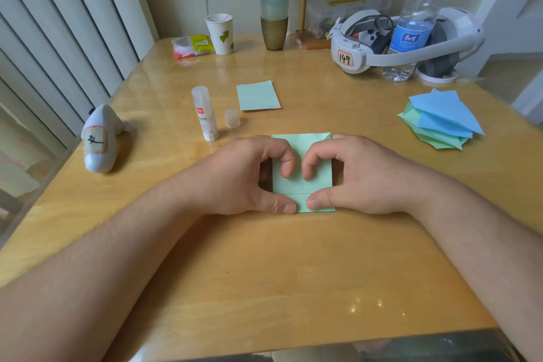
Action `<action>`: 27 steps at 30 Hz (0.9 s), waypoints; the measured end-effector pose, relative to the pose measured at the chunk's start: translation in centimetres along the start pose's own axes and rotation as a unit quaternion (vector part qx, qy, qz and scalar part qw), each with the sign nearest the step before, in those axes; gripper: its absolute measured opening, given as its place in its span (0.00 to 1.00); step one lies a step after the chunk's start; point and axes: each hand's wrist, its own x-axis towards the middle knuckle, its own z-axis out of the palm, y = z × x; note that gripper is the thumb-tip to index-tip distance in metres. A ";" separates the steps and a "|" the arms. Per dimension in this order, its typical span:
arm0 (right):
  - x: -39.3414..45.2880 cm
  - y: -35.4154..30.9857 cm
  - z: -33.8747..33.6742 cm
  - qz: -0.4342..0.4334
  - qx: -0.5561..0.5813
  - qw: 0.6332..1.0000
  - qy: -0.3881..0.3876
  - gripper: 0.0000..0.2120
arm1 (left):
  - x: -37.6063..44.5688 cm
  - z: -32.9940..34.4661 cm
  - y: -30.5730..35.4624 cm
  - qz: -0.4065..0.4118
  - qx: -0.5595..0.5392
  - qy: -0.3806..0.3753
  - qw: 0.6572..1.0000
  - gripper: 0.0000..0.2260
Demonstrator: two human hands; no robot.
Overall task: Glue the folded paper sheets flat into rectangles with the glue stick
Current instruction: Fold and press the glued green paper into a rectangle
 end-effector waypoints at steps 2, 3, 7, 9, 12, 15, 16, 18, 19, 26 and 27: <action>0.3 -0.3 0.7 -0.026 0.007 0.999 0.031 0.22 | 0.0 0.0 -0.1 -0.003 -0.017 0.002 1.000 0.21; 0.4 -0.4 0.9 -0.034 0.016 0.998 0.041 0.26 | 0.0 0.1 -0.1 -0.004 -0.024 0.004 1.000 0.22; 0.3 -0.2 0.3 -0.021 0.018 0.999 0.037 0.45 | -0.2 0.0 -0.2 -0.002 -0.023 0.001 1.000 0.22; 0.1 0.0 0.0 -0.006 0.018 0.999 0.025 0.51 | -0.2 -0.1 -0.1 -0.003 -0.021 -0.001 1.000 0.22; -0.2 0.0 -0.3 0.019 0.022 0.999 0.022 0.55 | -0.2 -0.1 0.0 0.001 -0.014 -0.002 1.000 0.24; -0.2 -0.5 -0.5 0.033 0.019 0.999 0.020 0.57 | -0.3 -0.1 0.3 0.004 -0.021 0.004 1.000 0.31; -0.2 -0.4 -0.5 0.033 0.019 0.999 0.016 0.57 | -0.4 -0.1 0.4 0.013 -0.018 0.007 1.000 0.36; -0.2 -0.2 -0.4 0.027 0.017 0.999 0.011 0.58 | -0.4 -0.1 0.6 0.041 -0.018 0.015 0.999 0.46; -0.2 -0.1 -0.5 0.026 0.015 0.999 0.010 0.58 | -0.3 -0.1 0.6 0.049 -0.024 0.021 0.998 0.49; 0.3 -0.2 -0.1 0.003 0.020 1.000 0.008 0.58 | 0.5 0.9 0.9 0.079 -0.011 0.063 0.995 0.49; 0.4 -0.2 0.0 0.002 0.013 1.000 0.010 0.58 | 0.5 0.9 0.8 0.078 -0.008 0.062 0.995 0.52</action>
